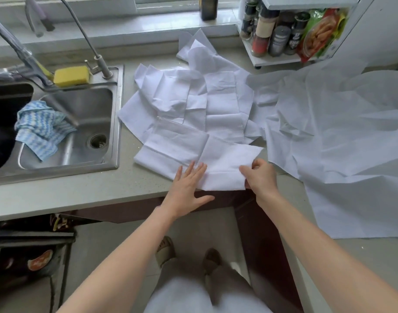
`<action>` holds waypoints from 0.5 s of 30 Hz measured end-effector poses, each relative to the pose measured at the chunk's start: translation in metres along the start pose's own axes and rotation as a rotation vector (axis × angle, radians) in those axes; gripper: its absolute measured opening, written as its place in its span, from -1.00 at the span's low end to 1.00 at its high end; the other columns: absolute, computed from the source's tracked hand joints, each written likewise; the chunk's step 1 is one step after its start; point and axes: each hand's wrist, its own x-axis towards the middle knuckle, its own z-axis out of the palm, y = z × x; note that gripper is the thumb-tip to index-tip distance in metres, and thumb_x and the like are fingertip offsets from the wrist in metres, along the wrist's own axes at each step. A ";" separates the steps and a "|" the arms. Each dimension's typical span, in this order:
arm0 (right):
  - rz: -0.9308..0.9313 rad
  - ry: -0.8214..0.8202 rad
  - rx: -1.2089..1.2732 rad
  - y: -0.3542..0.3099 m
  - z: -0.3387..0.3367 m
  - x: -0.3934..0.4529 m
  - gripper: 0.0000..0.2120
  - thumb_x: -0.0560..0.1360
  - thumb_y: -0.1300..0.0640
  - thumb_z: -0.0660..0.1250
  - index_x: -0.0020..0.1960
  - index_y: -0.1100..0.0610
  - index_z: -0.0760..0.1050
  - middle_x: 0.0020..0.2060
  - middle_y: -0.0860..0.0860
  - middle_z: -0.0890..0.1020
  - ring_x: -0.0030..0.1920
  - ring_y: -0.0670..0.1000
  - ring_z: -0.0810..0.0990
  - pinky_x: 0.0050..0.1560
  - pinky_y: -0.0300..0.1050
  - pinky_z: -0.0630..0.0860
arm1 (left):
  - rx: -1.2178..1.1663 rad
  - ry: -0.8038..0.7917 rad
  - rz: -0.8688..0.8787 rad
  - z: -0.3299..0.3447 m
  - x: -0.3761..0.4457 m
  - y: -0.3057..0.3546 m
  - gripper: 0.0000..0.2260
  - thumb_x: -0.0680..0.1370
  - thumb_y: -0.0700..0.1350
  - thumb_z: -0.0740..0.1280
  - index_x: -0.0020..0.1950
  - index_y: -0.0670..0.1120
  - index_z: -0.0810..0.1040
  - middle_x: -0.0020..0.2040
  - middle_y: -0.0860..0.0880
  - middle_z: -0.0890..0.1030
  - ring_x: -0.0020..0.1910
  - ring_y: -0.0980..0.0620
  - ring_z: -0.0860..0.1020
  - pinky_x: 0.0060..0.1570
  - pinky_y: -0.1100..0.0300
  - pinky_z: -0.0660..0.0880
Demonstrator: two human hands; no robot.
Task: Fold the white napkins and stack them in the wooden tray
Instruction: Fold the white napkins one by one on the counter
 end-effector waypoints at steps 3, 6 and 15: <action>-0.011 -0.092 0.107 -0.030 0.022 -0.005 -0.85 0.43 0.35 0.31 -0.24 0.17 0.39 -0.40 0.05 0.52 -0.56 -0.08 0.55 -0.51 -0.22 0.48 | -0.340 0.243 -0.116 0.001 -0.023 0.026 -0.32 0.44 0.23 0.39 0.49 0.05 0.29 0.44 0.19 0.32 0.47 0.23 0.19 0.46 0.25 0.11; -0.034 -0.247 0.159 -0.058 0.057 -0.011 -0.85 0.45 0.37 0.28 -0.20 0.17 0.37 -0.41 0.09 0.56 -0.48 0.00 0.63 -0.46 -0.19 0.51 | -0.604 0.401 -0.315 -0.011 -0.026 0.039 -0.76 0.56 0.14 0.29 0.07 0.02 0.59 -0.08 0.19 0.63 -0.14 0.26 0.53 -0.12 0.23 0.44; -0.295 -0.502 -0.009 -0.087 0.140 -0.012 -0.87 0.56 0.17 0.26 -0.09 0.25 0.47 -0.25 0.17 0.64 -0.24 0.10 0.67 -0.15 -0.01 0.64 | -1.041 0.481 -0.747 -0.056 -0.033 -0.031 -0.80 0.63 -0.10 0.24 -0.07 -0.18 0.58 -0.10 -0.23 0.63 -0.15 -0.13 0.64 -0.22 0.05 0.64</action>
